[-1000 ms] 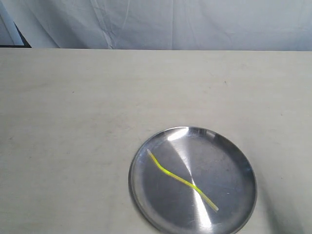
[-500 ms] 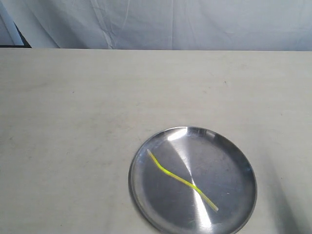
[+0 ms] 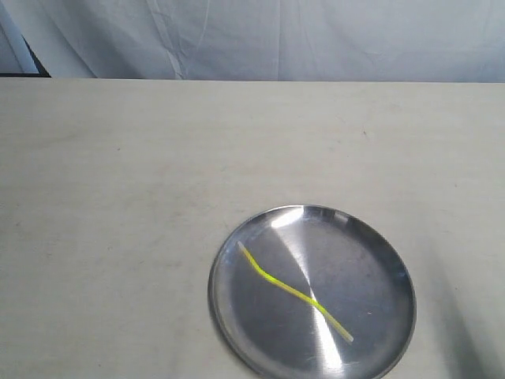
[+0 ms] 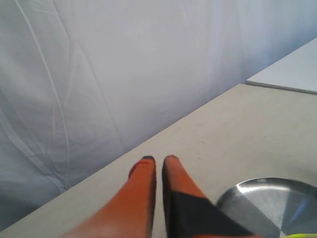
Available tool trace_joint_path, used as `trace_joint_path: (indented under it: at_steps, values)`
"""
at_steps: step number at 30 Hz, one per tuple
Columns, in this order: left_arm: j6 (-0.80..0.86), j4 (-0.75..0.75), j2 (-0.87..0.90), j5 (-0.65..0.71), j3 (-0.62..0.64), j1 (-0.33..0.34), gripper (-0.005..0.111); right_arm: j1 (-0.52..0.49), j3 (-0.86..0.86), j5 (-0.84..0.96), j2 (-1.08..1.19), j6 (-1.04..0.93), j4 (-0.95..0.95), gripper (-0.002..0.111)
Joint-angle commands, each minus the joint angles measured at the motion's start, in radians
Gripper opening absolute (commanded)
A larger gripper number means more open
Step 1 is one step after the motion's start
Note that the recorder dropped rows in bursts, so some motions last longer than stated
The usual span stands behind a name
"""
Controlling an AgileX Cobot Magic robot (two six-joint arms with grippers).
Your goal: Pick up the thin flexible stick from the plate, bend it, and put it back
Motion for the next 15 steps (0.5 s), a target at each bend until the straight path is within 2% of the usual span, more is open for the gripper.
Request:
trace_joint_path:
  at_steps: [1, 3, 6, 8, 13, 15]
  values:
    - [-0.001, 0.040, -0.007, -0.026, 0.004, 0.006, 0.007, -0.006, 0.008, 0.000, -0.005, -0.001, -0.001, 0.000]
    - [-0.001, 0.006, -0.007, -0.038, 0.004, 0.028, 0.007, -0.006, 0.008, 0.000, -0.005, -0.001, -0.001, 0.000]
    - [0.001, -0.075, -0.019, -0.117, 0.053, 0.100, 0.007, -0.006, 0.008, 0.000, -0.005, -0.001, -0.001, 0.000]
    - [0.001, -0.130, -0.047, -0.185, 0.121, 0.153, 0.007, -0.006, 0.008, 0.000, -0.005, -0.001, -0.001, 0.000]
    - [-0.001, -0.311, -0.176, -0.404, 0.383, 0.276, 0.007, -0.006, 0.008, -0.002, -0.005, -0.001, 0.000, 0.000]
    - [-0.002, -0.334, -0.222, -0.438, 0.460, 0.323, 0.007, -0.006, 0.008, -0.002, -0.005, -0.001, 0.004, 0.000]
